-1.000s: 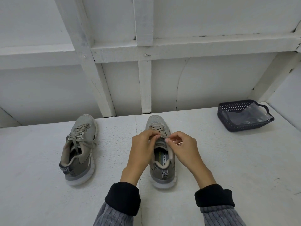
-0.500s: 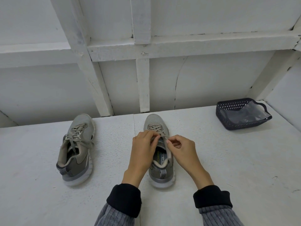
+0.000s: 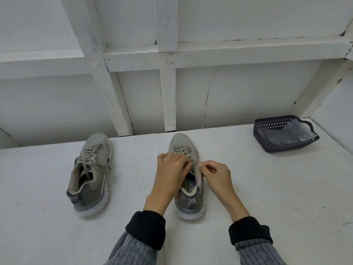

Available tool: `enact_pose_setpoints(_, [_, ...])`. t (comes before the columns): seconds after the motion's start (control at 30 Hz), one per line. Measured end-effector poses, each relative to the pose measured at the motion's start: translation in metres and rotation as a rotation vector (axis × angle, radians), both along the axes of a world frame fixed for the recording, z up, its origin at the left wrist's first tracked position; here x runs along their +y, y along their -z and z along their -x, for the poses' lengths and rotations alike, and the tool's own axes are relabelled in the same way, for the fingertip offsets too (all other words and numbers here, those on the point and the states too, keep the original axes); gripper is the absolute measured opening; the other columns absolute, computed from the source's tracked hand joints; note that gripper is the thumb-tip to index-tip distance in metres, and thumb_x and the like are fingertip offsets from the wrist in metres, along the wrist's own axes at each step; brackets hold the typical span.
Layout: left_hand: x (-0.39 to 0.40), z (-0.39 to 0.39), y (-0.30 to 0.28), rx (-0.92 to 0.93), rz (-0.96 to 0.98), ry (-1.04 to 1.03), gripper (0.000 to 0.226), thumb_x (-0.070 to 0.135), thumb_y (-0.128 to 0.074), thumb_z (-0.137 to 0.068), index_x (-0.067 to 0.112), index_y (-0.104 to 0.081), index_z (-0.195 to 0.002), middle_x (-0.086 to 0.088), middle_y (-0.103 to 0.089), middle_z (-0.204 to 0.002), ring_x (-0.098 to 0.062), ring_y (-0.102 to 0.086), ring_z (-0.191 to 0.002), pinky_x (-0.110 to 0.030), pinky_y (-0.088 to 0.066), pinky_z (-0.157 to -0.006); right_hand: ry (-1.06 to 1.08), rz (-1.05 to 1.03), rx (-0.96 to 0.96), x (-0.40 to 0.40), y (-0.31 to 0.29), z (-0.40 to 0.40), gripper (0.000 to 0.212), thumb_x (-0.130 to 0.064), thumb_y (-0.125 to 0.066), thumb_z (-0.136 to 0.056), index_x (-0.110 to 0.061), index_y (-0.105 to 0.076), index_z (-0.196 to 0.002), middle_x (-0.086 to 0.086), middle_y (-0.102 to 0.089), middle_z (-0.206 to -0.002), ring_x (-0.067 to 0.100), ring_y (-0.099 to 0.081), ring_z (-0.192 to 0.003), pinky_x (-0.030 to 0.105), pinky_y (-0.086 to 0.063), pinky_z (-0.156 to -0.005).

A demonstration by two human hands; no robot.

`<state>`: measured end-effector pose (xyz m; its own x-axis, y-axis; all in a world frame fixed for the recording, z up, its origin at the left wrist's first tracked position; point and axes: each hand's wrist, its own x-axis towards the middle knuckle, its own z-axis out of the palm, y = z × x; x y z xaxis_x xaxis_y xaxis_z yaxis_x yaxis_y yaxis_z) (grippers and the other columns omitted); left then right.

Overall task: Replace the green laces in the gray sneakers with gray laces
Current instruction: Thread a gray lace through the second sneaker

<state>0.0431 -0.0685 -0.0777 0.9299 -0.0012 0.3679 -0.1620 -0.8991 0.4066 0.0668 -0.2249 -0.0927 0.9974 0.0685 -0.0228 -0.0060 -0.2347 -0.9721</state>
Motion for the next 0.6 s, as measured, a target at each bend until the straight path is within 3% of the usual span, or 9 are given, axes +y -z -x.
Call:
enact_pose_setpoints(0.23, [-0.0016, -0.0019, -0.0052, 0.022, -0.214, -0.025, 0.017, 0.03, -0.061, -0.093, 0.023, -0.066, -0.077, 0.009, -0.067, -0.078, -0.017, -0.06, -0.087, -0.047, -0.015, -0.104, -0.013, -0.008, -0.041, 0.0019, -0.0043, 0.0029, 0.009, -0.018, -0.07, -0.087, -0.022, -0.076, -0.082, -0.009, -0.074, -0.076, 0.006, -0.069, -0.077, 0.019, -0.053, -0.073])
enact_pose_setpoints(0.37, [-0.0042, -0.0026, -0.0077, 0.014, -0.212, -0.009, 0.016, 0.03, -0.063, -0.092, 0.023, -0.068, -0.078, 0.007, -0.068, -0.076, -0.018, -0.061, -0.086, -0.056, -0.019, -0.107, -0.011, -0.026, -0.055, 0.0032, -0.0052, 0.0041, 0.008, -0.018, -0.071, -0.086, -0.024, -0.076, -0.085, -0.008, -0.074, -0.079, 0.004, -0.069, -0.078, 0.018, -0.053, -0.074])
enact_pose_setpoints(0.6, [-0.0022, -0.0052, 0.0001, -0.088, -0.117, 0.06, 0.011, 0.027, -0.067, -0.091, 0.029, -0.066, -0.08, 0.014, -0.065, -0.079, -0.013, -0.06, -0.087, -0.043, -0.016, -0.102, -0.005, -0.135, 0.001, 0.0014, 0.0016, -0.0001, 0.01, -0.018, -0.065, -0.091, -0.016, -0.075, -0.091, 0.0, -0.074, -0.084, 0.019, -0.07, -0.083, 0.033, -0.058, -0.078])
